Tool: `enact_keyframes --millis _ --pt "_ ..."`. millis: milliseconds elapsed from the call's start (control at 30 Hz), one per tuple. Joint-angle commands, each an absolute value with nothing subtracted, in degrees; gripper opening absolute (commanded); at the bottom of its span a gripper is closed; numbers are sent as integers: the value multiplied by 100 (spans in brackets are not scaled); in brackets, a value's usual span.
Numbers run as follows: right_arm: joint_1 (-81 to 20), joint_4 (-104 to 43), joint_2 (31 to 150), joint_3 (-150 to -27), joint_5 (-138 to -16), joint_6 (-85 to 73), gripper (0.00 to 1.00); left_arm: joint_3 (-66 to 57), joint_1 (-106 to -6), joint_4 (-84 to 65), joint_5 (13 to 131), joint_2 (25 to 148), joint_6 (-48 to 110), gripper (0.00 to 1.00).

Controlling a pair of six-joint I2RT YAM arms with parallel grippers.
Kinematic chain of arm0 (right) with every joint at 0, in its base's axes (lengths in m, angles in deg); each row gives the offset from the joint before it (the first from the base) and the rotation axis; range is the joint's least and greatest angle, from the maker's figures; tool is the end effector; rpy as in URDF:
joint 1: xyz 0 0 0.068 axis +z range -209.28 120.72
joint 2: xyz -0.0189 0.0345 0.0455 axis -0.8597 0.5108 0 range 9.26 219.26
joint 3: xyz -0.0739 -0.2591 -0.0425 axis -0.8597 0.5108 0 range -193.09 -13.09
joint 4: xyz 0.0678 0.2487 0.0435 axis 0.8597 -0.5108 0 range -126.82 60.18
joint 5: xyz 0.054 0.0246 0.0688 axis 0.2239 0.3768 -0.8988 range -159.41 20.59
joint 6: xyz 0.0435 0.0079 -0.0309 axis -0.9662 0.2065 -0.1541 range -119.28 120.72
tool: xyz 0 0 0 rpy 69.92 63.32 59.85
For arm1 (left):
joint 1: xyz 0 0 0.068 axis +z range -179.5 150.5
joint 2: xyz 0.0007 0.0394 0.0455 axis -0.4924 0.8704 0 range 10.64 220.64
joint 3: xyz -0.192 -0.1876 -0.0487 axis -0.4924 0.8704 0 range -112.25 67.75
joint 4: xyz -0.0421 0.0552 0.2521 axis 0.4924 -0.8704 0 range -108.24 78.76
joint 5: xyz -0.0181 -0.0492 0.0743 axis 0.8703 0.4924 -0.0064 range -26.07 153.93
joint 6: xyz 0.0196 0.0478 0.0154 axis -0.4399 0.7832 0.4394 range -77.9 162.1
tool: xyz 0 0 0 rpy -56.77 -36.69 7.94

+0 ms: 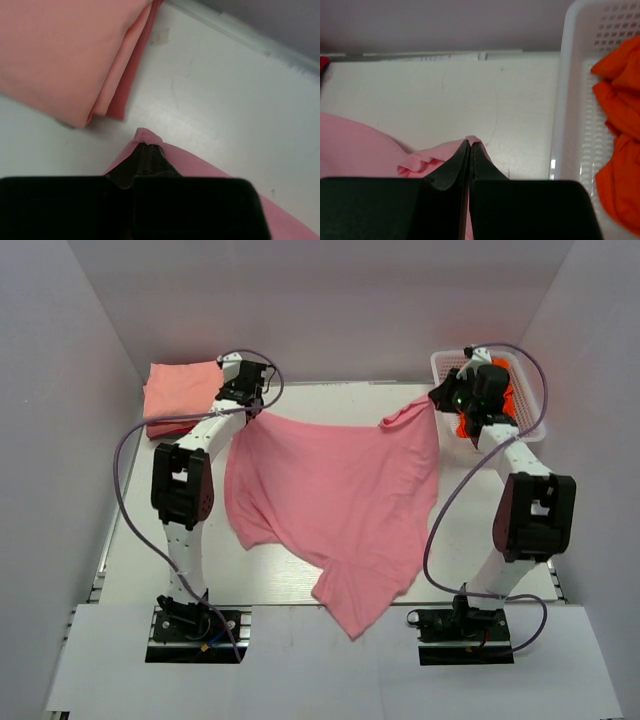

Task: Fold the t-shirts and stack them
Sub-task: Flatten out the tshirt

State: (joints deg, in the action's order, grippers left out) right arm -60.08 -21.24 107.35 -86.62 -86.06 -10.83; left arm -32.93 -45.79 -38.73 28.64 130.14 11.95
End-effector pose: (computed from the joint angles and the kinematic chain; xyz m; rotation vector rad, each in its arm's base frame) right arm 0.4089 0.0045 0.2978 -0.0038 1.8563 0.3992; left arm 0.4593 -0.1128 0.2464 -0.5440 2.1502 0.2954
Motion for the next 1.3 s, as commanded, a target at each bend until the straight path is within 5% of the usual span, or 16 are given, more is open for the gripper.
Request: enact_keyframes --millis 0,100,200,233,333,867,1067,1133,1267 --pt "-5937 -2234 11304 -9700 -8225 -728 0 -4165 -4383 -3498 3210 13393 1616 0" --pt "-5946 -2936 12155 -10965 -7812 -649 1 -5236 -4172 -3567 3859 14245 1749 0" --pt "-5656 -3675 12808 -12179 -7601 -464 37 -6432 -4023 -3971 4378 14948 1871 70" --pt "-5630 -3929 13096 -12598 -7609 -272 59 -6669 -4022 -4024 4511 14950 1872 100" --pt "-5393 -4160 12995 -12884 -7636 44 90 -6096 -3961 -3894 4565 14453 1925 100" --pt "-4048 -4291 9682 -8157 -8065 -1105 90 -340 -4030 -4484 5557 10830 273 100" --pt "-3425 -4459 9215 -6760 -8400 -1694 90 1025 -4093 -3876 6077 10161 167 79" --pt "-3301 -4362 8969 -6409 -8453 -1905 90 1255 -4093 -3604 6295 10090 167 65" --pt "-2985 -4204 8951 -6003 -8462 -2098 90 1546 -4093 -3015 6762 10090 167 65"
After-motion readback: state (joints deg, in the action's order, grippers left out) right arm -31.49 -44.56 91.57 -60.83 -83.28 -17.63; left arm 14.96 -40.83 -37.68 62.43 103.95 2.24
